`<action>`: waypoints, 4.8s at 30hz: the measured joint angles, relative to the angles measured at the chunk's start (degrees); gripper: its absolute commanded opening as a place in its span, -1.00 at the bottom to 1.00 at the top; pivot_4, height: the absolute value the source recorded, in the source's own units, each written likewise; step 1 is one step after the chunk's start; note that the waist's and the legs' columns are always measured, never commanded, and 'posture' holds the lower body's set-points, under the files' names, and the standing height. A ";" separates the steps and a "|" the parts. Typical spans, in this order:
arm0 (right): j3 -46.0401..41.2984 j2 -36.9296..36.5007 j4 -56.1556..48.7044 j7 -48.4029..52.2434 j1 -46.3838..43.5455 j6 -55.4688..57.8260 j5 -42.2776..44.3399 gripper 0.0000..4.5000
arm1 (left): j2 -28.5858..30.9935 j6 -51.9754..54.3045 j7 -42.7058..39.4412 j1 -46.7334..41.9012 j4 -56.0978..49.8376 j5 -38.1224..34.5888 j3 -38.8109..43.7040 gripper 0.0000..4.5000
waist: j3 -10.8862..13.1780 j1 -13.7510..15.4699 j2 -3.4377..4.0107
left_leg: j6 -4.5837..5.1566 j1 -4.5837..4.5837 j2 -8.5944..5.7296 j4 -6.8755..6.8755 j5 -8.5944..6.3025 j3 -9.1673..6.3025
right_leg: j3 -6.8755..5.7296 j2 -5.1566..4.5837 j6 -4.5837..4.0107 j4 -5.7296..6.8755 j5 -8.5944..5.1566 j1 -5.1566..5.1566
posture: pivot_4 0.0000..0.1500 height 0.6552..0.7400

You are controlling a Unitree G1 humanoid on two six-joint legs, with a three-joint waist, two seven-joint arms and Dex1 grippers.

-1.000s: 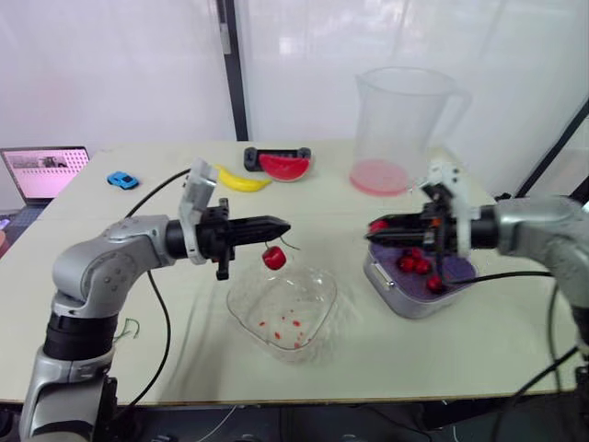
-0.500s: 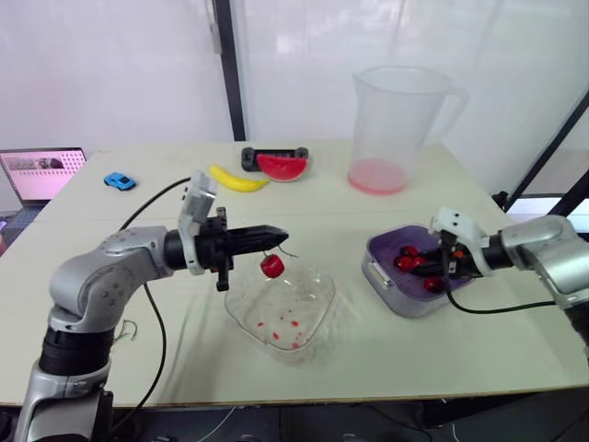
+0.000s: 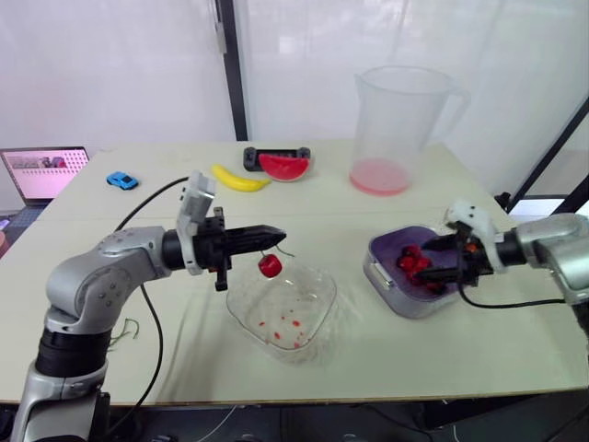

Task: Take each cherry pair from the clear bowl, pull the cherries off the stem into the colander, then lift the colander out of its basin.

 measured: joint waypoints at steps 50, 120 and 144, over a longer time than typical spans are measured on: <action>4.43 36.39 -32.30 -32.77 -5.23 18.54 25.10 -0.49 | -3.61 1.04 1.07 -6.89 4.30 -2.16 -0.61 -1.00 | -0.01 -0.49 -0.01 | -0.19 0.01 -0.01 0.02 0.11 -0.12 | -0.06 0.02 0.00 0.09 0.00 -0.01 | 1.00 1.00; 12.03 1.89 2.25 3.40 -4.74 -11.29 -7.57 0.98 | -0.85 -0.82 5.30 3.93 -2.04 -2.38 3.82 -1.00 | 0.02 -0.07 0.00 | -0.14 0.02 0.01 0.01 0.08 0.00 | 0.02 -0.01 0.00 -0.01 0.00 0.01 | 1.00 1.00; -11.97 2.16 -15.18 7.77 -12.01 25.04 30.13 0.98 | 11.85 -3.88 1.12 28.21 8.31 0.56 22.23 -1.00 | 0.03 -0.04 0.03 | 0.05 0.03 0.09 -0.07 -0.03 0.04 | 0.03 -0.06 0.00 -0.02 0.00 -0.03 | 1.00 1.00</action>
